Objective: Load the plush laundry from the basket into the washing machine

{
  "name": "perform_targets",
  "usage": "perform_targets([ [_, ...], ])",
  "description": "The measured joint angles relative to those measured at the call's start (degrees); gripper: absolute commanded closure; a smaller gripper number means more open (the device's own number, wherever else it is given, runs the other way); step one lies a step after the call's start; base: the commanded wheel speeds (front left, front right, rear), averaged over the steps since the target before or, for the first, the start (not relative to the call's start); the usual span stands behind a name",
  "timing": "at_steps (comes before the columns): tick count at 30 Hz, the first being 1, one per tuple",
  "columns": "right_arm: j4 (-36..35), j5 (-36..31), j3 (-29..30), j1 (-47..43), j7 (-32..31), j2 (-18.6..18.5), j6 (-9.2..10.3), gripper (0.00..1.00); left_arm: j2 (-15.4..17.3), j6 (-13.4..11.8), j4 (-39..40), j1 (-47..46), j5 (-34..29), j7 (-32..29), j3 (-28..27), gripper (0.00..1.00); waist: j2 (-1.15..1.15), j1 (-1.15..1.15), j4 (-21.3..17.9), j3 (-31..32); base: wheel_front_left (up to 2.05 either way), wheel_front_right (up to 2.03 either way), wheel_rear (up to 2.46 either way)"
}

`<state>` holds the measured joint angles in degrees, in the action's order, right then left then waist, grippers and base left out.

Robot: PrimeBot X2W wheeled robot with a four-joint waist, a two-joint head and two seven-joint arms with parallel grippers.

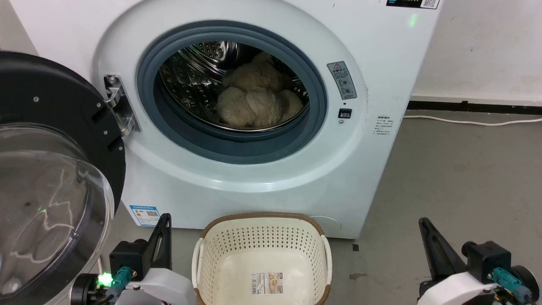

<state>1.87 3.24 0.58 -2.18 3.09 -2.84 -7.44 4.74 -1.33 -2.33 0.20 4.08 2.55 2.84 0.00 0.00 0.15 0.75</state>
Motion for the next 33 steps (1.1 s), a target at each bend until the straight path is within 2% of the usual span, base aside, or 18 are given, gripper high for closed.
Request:
perform_targets([
  [33, -1.6, -2.8, -0.6, 1.5, -3.1, 0.0, -0.01, 1.00, -1.8, 1.1, 2.0, 0.0, -3.9, -2.5, -2.7, 1.00, 0.00, 0.00, -0.2, -0.8, 0.00, 0.00, 0.00],
])
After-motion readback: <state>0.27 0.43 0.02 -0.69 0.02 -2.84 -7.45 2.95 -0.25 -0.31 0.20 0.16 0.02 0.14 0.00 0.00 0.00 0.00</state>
